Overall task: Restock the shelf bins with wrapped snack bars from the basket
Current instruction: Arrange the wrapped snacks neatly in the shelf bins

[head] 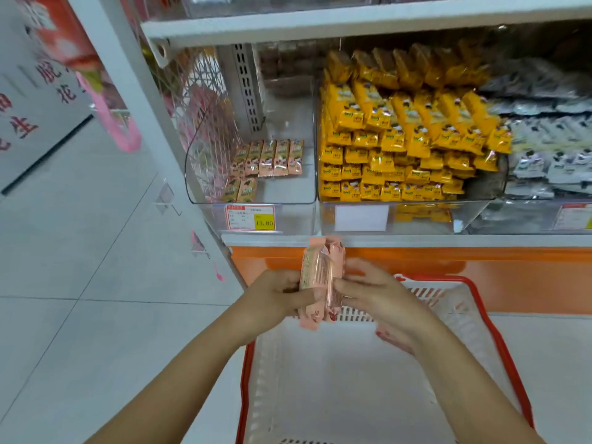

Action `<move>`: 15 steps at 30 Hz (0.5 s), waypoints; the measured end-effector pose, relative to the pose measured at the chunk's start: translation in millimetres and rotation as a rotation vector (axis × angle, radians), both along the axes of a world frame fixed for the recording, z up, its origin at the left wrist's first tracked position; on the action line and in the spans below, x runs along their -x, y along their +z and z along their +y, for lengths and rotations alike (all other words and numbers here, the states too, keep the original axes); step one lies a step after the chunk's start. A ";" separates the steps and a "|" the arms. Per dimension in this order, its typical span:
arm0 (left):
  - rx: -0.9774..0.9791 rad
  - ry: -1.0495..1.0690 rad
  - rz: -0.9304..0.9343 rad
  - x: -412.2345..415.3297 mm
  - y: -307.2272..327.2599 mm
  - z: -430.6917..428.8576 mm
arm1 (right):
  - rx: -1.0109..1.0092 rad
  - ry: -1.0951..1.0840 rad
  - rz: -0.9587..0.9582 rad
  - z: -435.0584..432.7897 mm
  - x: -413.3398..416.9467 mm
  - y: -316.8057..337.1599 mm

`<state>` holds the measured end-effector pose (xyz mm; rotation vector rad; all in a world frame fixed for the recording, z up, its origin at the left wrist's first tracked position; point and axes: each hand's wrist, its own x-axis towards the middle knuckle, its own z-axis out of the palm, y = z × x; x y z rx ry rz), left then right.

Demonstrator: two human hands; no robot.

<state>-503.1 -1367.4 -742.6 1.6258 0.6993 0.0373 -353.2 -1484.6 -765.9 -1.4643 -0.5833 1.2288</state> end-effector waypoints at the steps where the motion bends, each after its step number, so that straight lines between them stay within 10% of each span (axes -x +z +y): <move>1: 0.061 -0.011 -0.022 2.1 4.7 2.4 | -0.015 -0.005 0.000 -3.5 -4.2 6.1; 15: 0.577 0.195 -0.303 -3.7 31.7 8.3 | -0.195 -0.102 0.195 -4.4 -11.4 45.7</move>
